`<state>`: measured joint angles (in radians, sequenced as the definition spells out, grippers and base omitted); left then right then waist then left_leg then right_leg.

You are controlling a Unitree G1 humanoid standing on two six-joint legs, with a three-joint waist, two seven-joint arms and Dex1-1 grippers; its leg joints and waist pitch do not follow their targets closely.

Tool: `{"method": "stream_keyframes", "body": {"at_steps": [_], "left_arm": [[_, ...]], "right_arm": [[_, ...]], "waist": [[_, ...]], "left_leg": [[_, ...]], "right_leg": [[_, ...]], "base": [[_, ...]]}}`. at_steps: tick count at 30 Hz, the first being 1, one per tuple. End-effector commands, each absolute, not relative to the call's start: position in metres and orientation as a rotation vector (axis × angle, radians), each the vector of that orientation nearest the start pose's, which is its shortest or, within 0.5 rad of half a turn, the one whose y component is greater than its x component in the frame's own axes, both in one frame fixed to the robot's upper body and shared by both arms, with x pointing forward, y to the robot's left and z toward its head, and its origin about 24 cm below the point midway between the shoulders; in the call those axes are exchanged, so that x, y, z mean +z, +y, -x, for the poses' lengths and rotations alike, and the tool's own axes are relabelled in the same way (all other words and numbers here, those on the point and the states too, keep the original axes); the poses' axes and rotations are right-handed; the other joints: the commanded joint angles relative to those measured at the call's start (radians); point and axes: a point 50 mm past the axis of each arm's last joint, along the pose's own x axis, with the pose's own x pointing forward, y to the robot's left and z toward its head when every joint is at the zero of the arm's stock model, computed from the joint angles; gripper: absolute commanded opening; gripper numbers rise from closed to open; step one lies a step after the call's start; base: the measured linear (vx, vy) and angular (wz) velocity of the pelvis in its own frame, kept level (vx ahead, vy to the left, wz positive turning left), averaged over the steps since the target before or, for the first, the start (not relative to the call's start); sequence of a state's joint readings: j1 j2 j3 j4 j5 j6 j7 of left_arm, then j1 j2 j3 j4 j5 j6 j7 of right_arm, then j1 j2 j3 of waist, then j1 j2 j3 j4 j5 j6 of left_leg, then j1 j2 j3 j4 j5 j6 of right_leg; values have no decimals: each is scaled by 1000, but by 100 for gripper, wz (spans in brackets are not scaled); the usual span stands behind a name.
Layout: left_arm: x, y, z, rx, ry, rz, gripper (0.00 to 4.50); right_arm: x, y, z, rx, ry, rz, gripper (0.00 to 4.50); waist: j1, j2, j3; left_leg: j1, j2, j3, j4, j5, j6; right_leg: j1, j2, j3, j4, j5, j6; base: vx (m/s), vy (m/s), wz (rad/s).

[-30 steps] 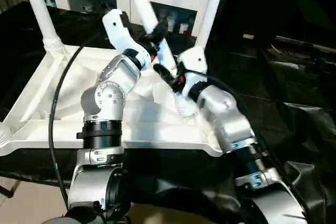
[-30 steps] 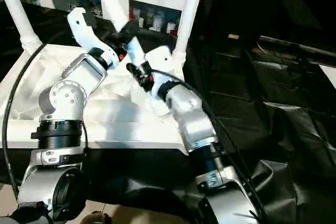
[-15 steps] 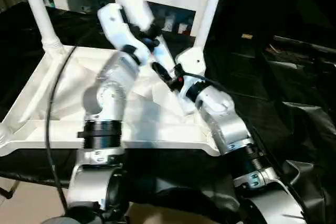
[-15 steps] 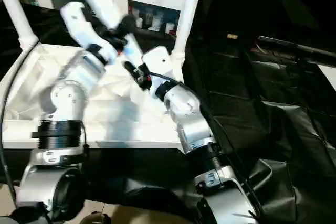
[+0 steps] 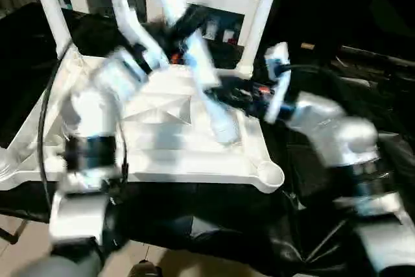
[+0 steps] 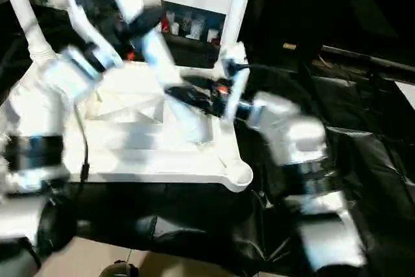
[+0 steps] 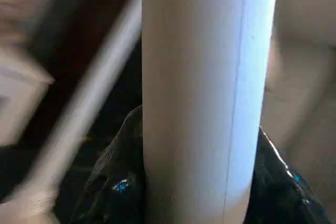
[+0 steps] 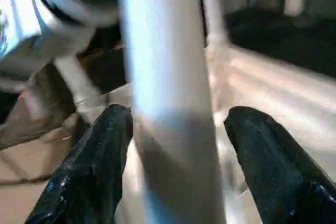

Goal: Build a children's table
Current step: Rotate table base

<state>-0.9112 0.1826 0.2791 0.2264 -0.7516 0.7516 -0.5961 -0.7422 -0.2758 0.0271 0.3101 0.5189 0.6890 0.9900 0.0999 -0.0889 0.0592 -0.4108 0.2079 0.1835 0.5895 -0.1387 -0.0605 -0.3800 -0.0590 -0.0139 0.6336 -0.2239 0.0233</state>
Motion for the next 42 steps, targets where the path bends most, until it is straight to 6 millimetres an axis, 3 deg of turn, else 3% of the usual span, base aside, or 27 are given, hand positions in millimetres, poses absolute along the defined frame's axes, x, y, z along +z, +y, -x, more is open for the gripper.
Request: {"method": "stream_keyframes", "body": {"at_steps": [1,5,6,12,16,18,19,20,23,24,27,31,33,35,39,41,42], "left_arm": [[253,107,-345,-1089,-151,554,172],[261,104,-334,-1221,-160,529,172],[261,104,-333,-1237,-158,523,172],[263,108,-334,-1248,-161,513,172],[263,109,-334,-1246,-168,516,172],[261,109,-334,-1242,-168,521,172],[260,109,-334,-1244,-171,528,172],[260,110,-334,-1245,-172,530,172],[258,110,-336,-1214,-178,532,172],[255,109,-342,-1128,-161,520,172],[242,107,-349,-1008,-94,453,242],[220,104,-352,-806,-68,348,264],[217,102,-349,-803,-70,361,272],[214,98,-340,-873,-61,393,248],[210,97,-334,-890,-41,424,220],[211,100,-337,-861,-45,427,208],[212,102,-338,-850,-54,424,200]], "right_arm": [[152,-105,-334,1279,282,-312,311],[152,-107,-329,1335,346,-312,294],[153,-107,-329,1337,355,-325,294],[159,-103,-325,1380,376,-376,243],[158,-102,-324,1381,379,-380,229],[157,-102,-323,1374,373,-383,225],[158,-101,-323,1363,360,-388,223],[158,-101,-323,1361,359,-389,221],[157,-100,-323,1352,351,-392,219],[156,-99,-323,1326,328,-395,217],[154,-94,-330,1208,257,-376,214],[151,-82,-329,1164,194,-369,203],[149,-80,-327,1160,192,-368,191],[149,-79,-328,1145,193,-371,188],[149,-76,-328,1127,187,-354,187],[150,-76,-330,1113,178,-345,187],[151,-76,-330,1106,175,-336,187]], "waist": [[3,9,-75],[6,12,-77],[7,18,-78],[7,11,-76],[14,16,-78],[15,13,-77],[15,7,-77],[15,9,-77],[15,8,-77],[16,6,-77],[15,2,-77],[15,1,-77],[18,2,-78],[15,-4,-78],[11,-3,-76],[8,-12,-73],[8,-9,-72]], "left_leg": [[46,14,0,-58,-124,-39],[45,16,-1,-57,-104,-39],[47,16,-2,-57,-104,-41],[48,18,-1,-59,-126,-58],[50,18,0,-59,-125,-68],[48,17,-1,-60,-124,-70],[48,17,0,-59,-120,-69],[48,17,0,-60,-119,-68],[47,17,0,-59,-114,-63],[46,18,0,-59,-112,-63],[43,19,-1,-61,-120,-67],[46,24,-5,-65,-129,-83],[48,25,-4,-63,-125,-84],[47,21,-2,-63,-110,-85],[47,19,-1,-63,-137,-89],[47,20,-1,-64,-157,-87],[47,20,-2,-65,-162,-89]], "right_leg": [[38,-55,18,-58,75,-233],[39,-56,18,-54,96,-229],[38,-57,18,-53,98,-229],[36,-57,17,-56,63,-226],[34,-57,18,-55,66,-216],[35,-57,18,-54,68,-212],[36,-58,18,-54,64,-210],[35,-58,18,-54,62,-210],[36,-59,18,-55,61,-209],[35,-59,18,-55,57,-207],[33,-62,18,-57,49,-188],[33,-64,18,-59,14,-157],[31,-65,18,-57,32,-159],[31,-59,16,-55,50,-165],[28,-58,18,-58,17,-168],[27,-59,20,-64,-30,-151],[25,-60,20,-65,-51,-144]], "base": [[0,0,0],[0,0,0],[0,0,0],[0,0,0],[0,0,0],[0,0,0],[0,0,0],[0,0,0],[0,0,0],[0,0,0],[0,0,0],[0,0,0],[0,0,0],[0,0,0],[0,0,0],[0,0,0],[0,0,0]]}}
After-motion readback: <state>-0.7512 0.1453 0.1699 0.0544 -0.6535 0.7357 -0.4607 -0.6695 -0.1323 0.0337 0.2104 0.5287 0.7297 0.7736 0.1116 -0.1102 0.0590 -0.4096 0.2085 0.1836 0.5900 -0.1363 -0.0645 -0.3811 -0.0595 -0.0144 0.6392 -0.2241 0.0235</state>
